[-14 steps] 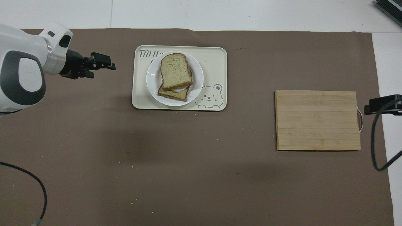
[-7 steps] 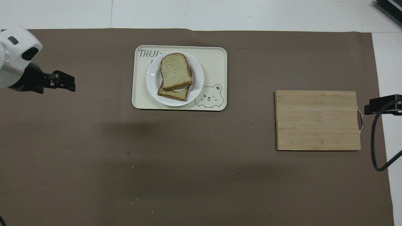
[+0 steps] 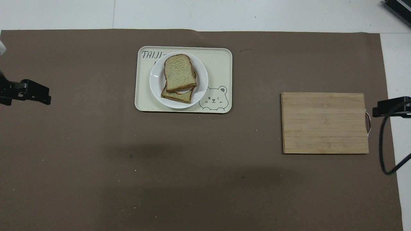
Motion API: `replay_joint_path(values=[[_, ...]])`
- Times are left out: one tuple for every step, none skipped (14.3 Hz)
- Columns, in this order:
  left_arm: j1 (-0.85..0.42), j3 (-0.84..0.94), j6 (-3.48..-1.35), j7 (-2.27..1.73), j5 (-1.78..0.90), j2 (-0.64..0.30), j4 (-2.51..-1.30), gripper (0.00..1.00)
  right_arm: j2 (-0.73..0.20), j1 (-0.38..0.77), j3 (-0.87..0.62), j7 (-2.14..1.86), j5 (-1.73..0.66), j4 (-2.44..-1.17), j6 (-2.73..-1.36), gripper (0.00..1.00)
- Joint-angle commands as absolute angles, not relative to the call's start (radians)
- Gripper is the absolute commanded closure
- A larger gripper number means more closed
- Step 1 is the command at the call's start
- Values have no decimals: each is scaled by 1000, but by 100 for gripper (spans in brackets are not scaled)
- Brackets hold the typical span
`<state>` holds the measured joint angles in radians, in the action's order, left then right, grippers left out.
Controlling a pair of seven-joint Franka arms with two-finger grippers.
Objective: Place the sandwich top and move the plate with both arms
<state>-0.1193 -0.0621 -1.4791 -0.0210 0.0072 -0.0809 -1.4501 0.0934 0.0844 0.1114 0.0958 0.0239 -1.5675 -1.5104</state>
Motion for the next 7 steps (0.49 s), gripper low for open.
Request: replay_joint_path(values=[[-92, -54, -1474, 0, -1, -71, -1456, 0, 109, 72, 104, 69, 21, -1577, -1499, 0], [-91, -54, -1473, 0, -2, -71, -1457, 0, 107, 72, 104, 69, 21, -1577, -1499, 0], [-91, -54, -1470, 0, -2, -71, -1457, 0, 107, 72, 104, 69, 21, -1577, -1499, 0], [-92, -52, -1467, 0, -2, -71, -1457, 0, 107, 72, 104, 69, 21, -1577, -1500, 0], [-92, -52, -1462, -2, -2, -71, -1457, 0, 107, 72, 104, 69, 21, -1577, -1500, 0], [-91, -52, -1462, -2, -2, -69, -1457, 0, 107, 72, 104, 69, 21, -1577, -1499, 0], [-92, -52, -1462, -3, -2, -68, -1457, 0, 107, 72, 104, 69, 21, -1577, -1500, 0]])
